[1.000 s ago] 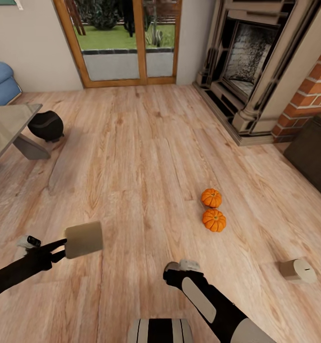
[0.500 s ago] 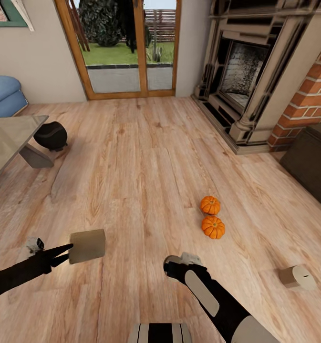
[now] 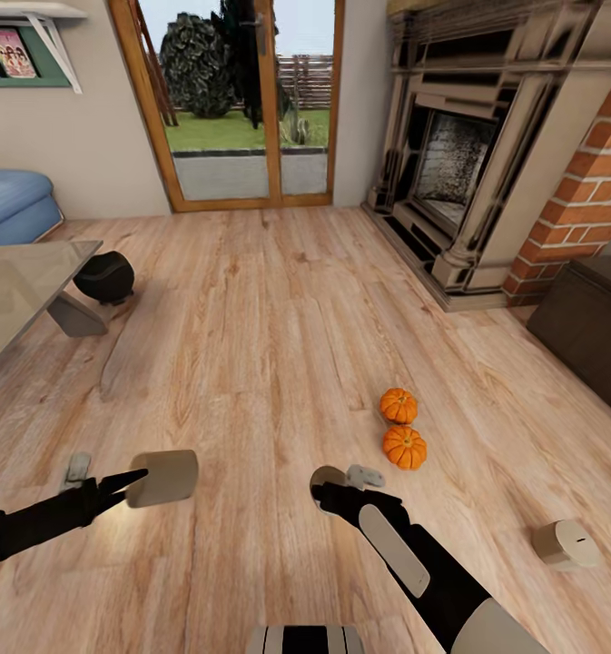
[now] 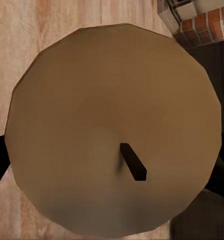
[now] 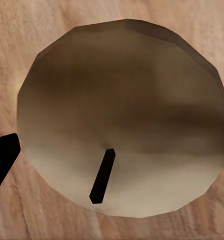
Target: Place each of the two pumpkins and all three candles from the living room inside a cabinet in the living room (use any cabinet), then make sure every cabinet is closed, and position the cauldron so it is next to a table in the living room.
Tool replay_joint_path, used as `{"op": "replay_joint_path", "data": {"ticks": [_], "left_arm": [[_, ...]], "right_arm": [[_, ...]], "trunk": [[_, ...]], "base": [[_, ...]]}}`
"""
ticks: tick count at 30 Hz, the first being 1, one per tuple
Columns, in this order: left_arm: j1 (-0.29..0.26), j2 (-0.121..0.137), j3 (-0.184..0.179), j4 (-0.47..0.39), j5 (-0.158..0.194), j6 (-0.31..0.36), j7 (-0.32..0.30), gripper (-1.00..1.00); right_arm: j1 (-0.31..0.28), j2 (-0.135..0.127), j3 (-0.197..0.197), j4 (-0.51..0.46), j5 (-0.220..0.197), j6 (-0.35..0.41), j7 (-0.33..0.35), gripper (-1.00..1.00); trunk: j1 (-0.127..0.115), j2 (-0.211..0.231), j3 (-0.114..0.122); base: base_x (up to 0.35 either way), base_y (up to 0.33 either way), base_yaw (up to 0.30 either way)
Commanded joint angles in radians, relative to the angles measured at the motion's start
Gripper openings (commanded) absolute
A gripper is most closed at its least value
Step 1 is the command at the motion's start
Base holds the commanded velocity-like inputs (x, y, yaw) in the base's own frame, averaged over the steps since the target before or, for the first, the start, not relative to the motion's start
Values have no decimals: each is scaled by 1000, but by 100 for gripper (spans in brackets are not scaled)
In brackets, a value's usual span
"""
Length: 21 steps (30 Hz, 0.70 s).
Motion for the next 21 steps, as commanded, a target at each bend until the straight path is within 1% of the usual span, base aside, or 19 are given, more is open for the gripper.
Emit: {"op": "replay_joint_path", "data": {"ticks": [1, 5, 8, 12, 19, 21], "left_arm": [[0, 0, 1, -3, 2, 4, 21, -100], [-2, 0, 0, -6, 9, 4, 40, -100], [-2, 0, 1, -7, 11, 4, 43, -100], [-2, -1, 0, -17, 11, 4, 43, -100], [-2, 0, 1, -27, 11, 4, 43, -100], [-2, 0, 1, -28, 11, 4, 43, -100]], "right_arm": [[-1, 0, 2, -1, -8, 5, -9, -100], [-1, 0, 2, -1, -8, 9, -4, -100], [-1, 0, 2, 0, -7, 9, 31, -100], [-1, -1, 2, 1, -6, 10, 65, -100], [-1, 0, 1, 3, -7, 10, 72, -100], [-1, 0, 1, 5, -7, 10, 73, -100]], "trunk": [[-1, 0, 3], [-2, 1, 19], [-4, 2, 30], [-6, 3, 46], [-9, 4, 73], [-10, 5, 79]], "base": [[0, 0, 0], [0, 0, 0], [-110, 0, 0], [-287, 0, 0], [-335, 0, -1], [-341, 0, -86]]}}
